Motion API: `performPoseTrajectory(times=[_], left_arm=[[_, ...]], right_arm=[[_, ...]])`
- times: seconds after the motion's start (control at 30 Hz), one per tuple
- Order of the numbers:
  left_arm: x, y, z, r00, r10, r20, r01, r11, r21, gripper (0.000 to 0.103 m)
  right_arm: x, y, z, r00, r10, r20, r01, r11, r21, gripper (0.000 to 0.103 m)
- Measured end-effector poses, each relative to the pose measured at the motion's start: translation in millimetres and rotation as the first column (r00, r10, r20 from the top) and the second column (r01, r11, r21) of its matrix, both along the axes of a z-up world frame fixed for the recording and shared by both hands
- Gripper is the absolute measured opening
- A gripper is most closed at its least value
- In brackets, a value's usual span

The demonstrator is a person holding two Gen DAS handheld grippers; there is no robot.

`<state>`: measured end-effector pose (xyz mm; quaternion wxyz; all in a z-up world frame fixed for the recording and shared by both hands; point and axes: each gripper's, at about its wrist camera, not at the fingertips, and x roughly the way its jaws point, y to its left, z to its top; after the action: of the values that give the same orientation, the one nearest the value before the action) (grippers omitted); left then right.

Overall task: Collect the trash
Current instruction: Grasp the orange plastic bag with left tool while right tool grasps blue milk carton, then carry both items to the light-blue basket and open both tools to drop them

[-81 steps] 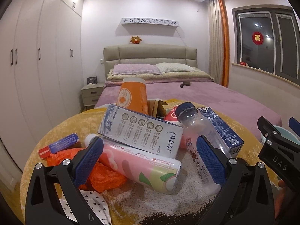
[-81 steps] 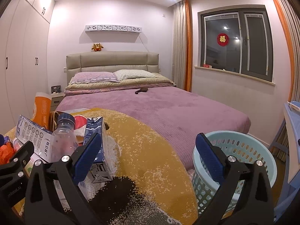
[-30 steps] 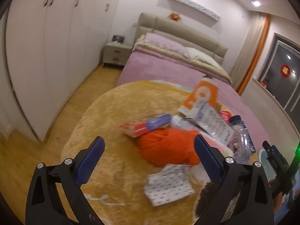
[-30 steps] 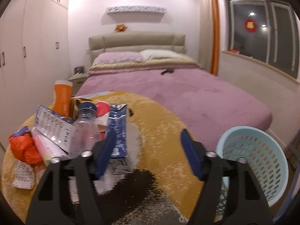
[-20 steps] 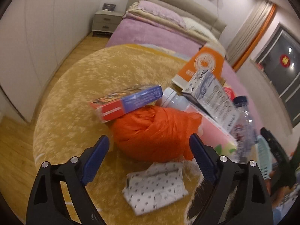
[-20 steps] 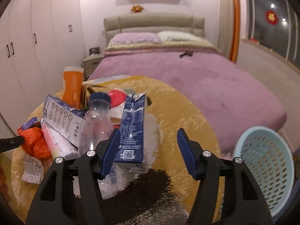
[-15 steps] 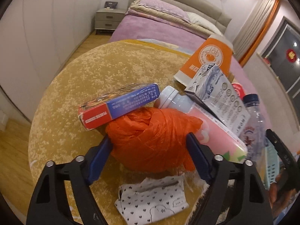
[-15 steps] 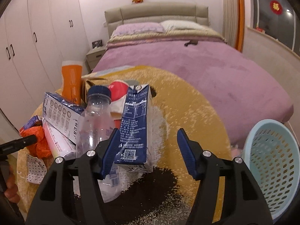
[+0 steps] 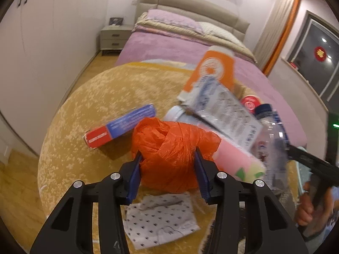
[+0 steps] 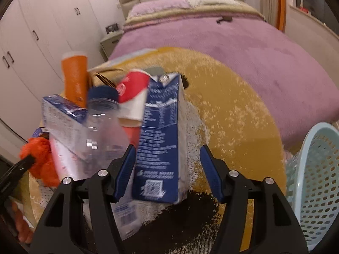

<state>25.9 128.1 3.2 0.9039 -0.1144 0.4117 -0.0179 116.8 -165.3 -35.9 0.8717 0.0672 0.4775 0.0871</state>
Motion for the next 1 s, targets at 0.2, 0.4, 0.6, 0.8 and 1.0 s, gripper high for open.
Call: performPoseTrajectory(times=[0.2,0.4,0.6,0.8,1.0], left_arm=[[-24.8,-25.3,39.7,0.987,-0.079,0.139,0.079,0.997,0.004,0.042],[-31.6,-77.1,83.6,0.940,-0.213,0.268,0.217,0.976,0.014,0.042],[-19.5,-175.8,98.6,0.866,-0.394,0.309,0.399,0.916,0.048,0.042],[12.8,-284.8,78.2,0.784,-0.561,0.265,0.578,0.816,0.018,0.042],[45.9,-371.2,21.0,0.753,-0.647,0.117,0.653,0.758,-0.014,0.042]], right_arm=[[-19.4,-12.4,20.9,0.994,-0.036,0.104,0.035,0.999,0.011,0.036],[-56.5,-53.2,60.8,0.968,-0.121,0.220,0.110,0.992,0.060,0.036],[-101.7,-129.9,91.8,0.894,-0.311,0.322,0.307,0.950,0.064,0.036],[-129.3,-225.9,77.8,0.811,-0.523,0.262,0.519,0.850,0.091,0.036],[-128.2,-276.9,18.4,0.776,-0.626,0.071,0.621,0.779,0.082,0.036]])
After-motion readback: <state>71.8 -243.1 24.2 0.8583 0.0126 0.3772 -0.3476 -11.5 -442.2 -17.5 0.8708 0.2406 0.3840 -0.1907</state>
